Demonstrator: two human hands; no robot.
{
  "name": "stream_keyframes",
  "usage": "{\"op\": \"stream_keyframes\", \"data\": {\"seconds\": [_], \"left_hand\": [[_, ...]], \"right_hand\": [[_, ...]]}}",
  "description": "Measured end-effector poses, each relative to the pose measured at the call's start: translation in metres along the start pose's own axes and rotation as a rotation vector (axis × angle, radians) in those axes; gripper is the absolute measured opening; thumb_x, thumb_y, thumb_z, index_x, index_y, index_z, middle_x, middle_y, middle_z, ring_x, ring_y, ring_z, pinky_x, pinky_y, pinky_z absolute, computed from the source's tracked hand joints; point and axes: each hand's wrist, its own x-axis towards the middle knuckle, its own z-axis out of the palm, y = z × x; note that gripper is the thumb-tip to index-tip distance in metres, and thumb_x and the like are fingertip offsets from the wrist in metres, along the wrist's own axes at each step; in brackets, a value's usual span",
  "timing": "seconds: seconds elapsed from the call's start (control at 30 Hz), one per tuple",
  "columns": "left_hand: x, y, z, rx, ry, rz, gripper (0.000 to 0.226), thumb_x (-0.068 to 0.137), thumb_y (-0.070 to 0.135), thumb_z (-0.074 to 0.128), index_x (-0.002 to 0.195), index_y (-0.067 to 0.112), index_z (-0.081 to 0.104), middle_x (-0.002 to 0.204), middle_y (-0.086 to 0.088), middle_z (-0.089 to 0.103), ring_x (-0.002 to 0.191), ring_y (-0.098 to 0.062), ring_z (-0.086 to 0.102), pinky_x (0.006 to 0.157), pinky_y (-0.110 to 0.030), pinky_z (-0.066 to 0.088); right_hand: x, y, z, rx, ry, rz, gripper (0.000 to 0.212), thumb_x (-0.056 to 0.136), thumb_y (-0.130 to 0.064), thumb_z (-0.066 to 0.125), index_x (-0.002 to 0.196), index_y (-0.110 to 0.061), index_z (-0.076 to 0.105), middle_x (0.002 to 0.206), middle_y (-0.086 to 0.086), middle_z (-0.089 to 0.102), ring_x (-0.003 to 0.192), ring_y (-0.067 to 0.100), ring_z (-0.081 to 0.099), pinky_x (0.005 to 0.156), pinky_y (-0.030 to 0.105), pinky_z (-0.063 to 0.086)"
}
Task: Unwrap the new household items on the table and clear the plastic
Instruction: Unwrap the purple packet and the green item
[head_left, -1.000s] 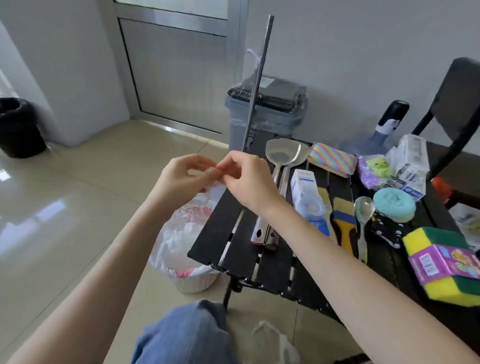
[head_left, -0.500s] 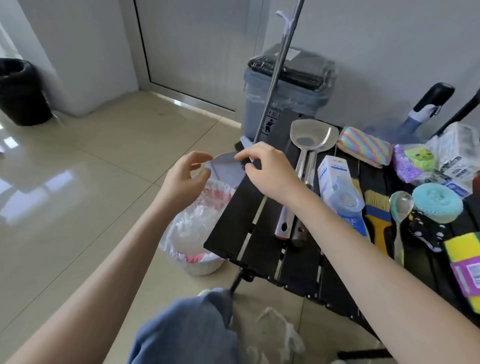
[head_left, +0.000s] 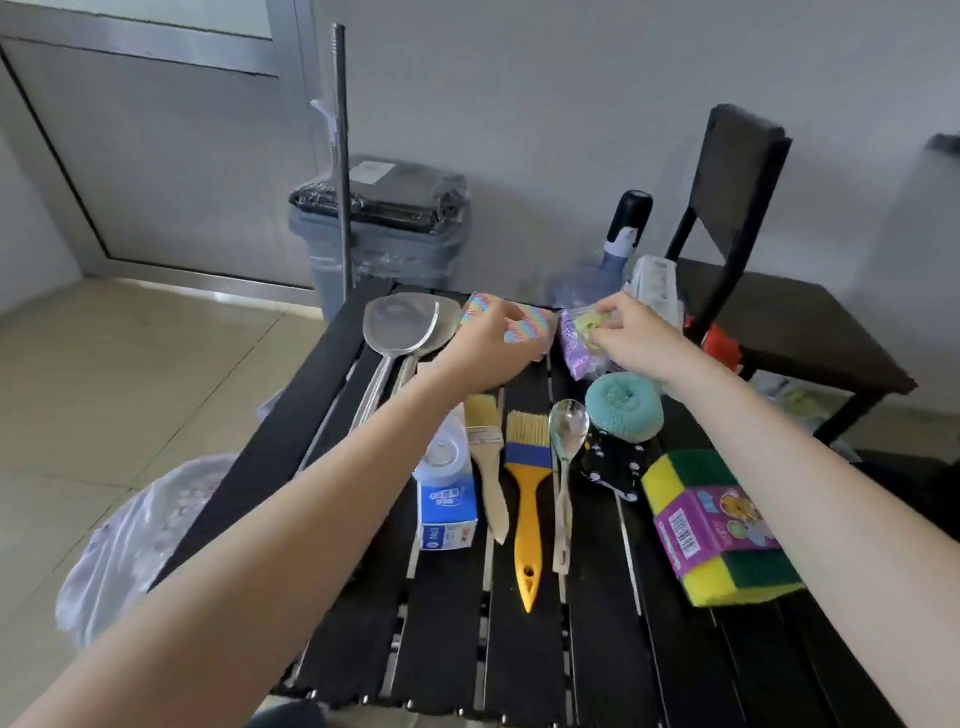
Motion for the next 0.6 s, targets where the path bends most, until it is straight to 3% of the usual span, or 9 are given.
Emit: {"op": "stream_keyframes", "data": {"seconds": [0.07, 0.13, 0.23, 0.33, 0.4, 0.47, 0.6], "left_hand": [[0.024, 0.011, 0.025, -0.009, -0.081, -0.079, 0.052, 0.094, 0.041, 0.052, 0.137, 0.014, 0.041, 0.124, -0.006, 0.055, 0.105, -0.020, 0.051, 0.086, -0.030, 0.041], [0.046, 0.016, 0.047, -0.017, -0.161, -0.129, 0.055, 0.096, 0.041, 0.048, 0.139, 0.008, 0.037, 0.110, -0.007, 0.058, 0.101, -0.022, 0.054, 0.086, -0.031, 0.043], [0.069, 0.017, 0.072, -0.043, -0.214, -0.159, 0.061, 0.096, 0.040, 0.050, 0.142, 0.005, 0.031, 0.127, -0.012, 0.054, 0.110, -0.025, 0.055, 0.093, -0.037, 0.048], [0.076, 0.020, 0.084, -0.100, -0.236, -0.154, 0.054, 0.095, 0.036, 0.054, 0.139, 0.008, 0.036, 0.116, -0.006, 0.056, 0.103, -0.022, 0.054, 0.087, -0.031, 0.050], [0.076, 0.020, 0.086, -0.117, -0.198, -0.134, 0.058, 0.091, 0.034, 0.062, 0.137, 0.009, 0.038, 0.111, -0.006, 0.055, 0.098, -0.020, 0.056, 0.091, -0.035, 0.051], [0.074, 0.020, 0.085, -0.194, -0.145, -0.143, 0.060, 0.087, 0.032, 0.067, 0.135, 0.009, 0.040, 0.099, -0.002, 0.055, 0.093, -0.018, 0.060, 0.094, -0.039, 0.052], [0.059, 0.026, 0.075, -0.540, -0.086, -0.198, 0.052, 0.091, 0.019, 0.062, 0.138, 0.008, 0.040, 0.090, -0.003, 0.058, 0.077, -0.013, 0.061, 0.078, -0.029, 0.056]], "right_hand": [[0.009, 0.014, -0.010, -0.045, -0.061, 0.055, 0.035, 0.098, -0.021, 0.046, 0.133, -0.016, 0.046, 0.101, 0.006, 0.055, 0.079, 0.020, 0.051, 0.062, 0.030, 0.038], [0.016, 0.025, -0.015, -0.060, -0.118, 0.073, 0.032, 0.098, -0.025, 0.047, 0.129, -0.016, 0.049, 0.114, 0.009, 0.056, 0.098, 0.023, 0.052, 0.080, 0.033, 0.042], [0.022, 0.034, -0.016, -0.094, -0.154, 0.049, 0.034, 0.099, -0.017, 0.043, 0.132, -0.017, 0.051, 0.132, 0.010, 0.052, 0.118, 0.027, 0.048, 0.093, 0.032, 0.040], [0.027, 0.039, -0.015, -0.070, -0.174, -0.010, 0.040, 0.097, -0.009, 0.039, 0.133, -0.019, 0.054, 0.143, 0.007, 0.047, 0.124, 0.024, 0.047, 0.090, 0.028, 0.038], [0.027, 0.041, -0.014, -0.029, -0.173, -0.032, 0.042, 0.097, -0.007, 0.038, 0.132, -0.020, 0.057, 0.139, 0.007, 0.050, 0.102, 0.018, 0.055, 0.075, 0.018, 0.042], [0.022, 0.040, -0.016, 0.031, -0.150, -0.043, 0.041, 0.097, -0.006, 0.038, 0.131, -0.019, 0.058, 0.123, 0.004, 0.057, 0.074, 0.010, 0.049, 0.052, 0.010, 0.040], [0.005, 0.033, -0.024, 0.167, -0.100, -0.101, 0.037, 0.096, -0.004, 0.039, 0.123, -0.018, 0.061, 0.126, 0.003, 0.057, 0.112, 0.018, 0.053, 0.075, 0.018, 0.045]]}}
